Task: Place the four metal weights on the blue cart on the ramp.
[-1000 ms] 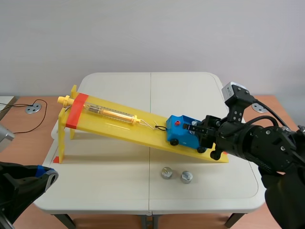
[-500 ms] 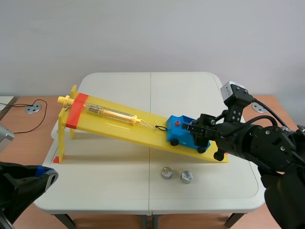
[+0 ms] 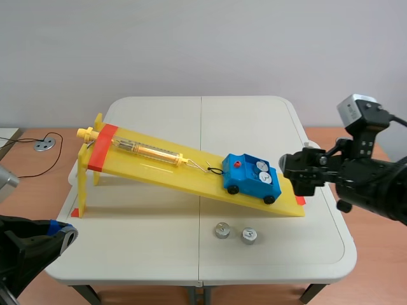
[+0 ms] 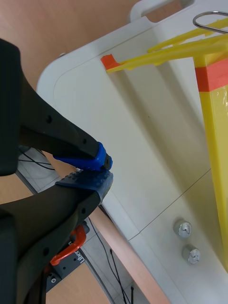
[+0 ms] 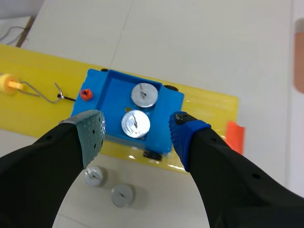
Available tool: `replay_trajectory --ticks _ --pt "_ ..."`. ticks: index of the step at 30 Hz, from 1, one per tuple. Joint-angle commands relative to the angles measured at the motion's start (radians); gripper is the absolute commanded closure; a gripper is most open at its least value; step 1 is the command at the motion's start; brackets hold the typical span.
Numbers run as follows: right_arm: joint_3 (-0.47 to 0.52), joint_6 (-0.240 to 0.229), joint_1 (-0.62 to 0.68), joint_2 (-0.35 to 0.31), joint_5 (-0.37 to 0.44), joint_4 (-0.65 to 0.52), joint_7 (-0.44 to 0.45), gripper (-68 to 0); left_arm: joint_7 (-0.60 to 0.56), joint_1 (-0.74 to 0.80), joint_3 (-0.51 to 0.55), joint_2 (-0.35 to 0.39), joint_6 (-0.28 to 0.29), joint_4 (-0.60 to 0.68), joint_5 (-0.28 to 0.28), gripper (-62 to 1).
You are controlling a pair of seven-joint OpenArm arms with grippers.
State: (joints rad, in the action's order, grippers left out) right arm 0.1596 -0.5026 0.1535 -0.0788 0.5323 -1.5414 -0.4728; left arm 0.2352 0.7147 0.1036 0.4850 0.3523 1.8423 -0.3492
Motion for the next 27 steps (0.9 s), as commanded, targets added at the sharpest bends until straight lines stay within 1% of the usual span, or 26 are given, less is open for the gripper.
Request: replay_trajectory --ticks 1,5,8,15,20,27 --pt "0.025 -0.071 0.012 -0.098 0.105 -0.199 0.127 -31.0 -0.103 -0.003 0.018 -0.008 0.010 0.073 -0.074 -5.1" --pt "0.035 -0.071 0.102 -0.165 0.104 -0.313 0.121 -31.0 -0.103 -0.003 0.018 -0.008 0.010 0.073 -0.074 -5.1" --pt "0.040 -0.071 0.158 -0.203 0.104 -0.377 0.106 -31.0 -0.103 -0.003 0.018 -0.008 0.010 0.073 -0.074 -5.1" --pt "0.043 -0.070 0.275 -0.261 0.103 -0.481 0.061 -31.0 -0.103 -0.003 0.018 -0.008 0.010 0.073 -0.074 -5.1" --pt "0.038 -0.071 0.317 -0.261 0.095 -0.492 0.060 -31.0 -0.103 -0.003 0.018 -0.008 0.010 0.073 -0.074 -5.1" --pt "-0.032 -0.062 0.308 -0.254 -0.015 -0.426 0.142 -30.9 -0.103 -0.003 0.018 -0.008 0.010 0.073 -0.074 -5.1"
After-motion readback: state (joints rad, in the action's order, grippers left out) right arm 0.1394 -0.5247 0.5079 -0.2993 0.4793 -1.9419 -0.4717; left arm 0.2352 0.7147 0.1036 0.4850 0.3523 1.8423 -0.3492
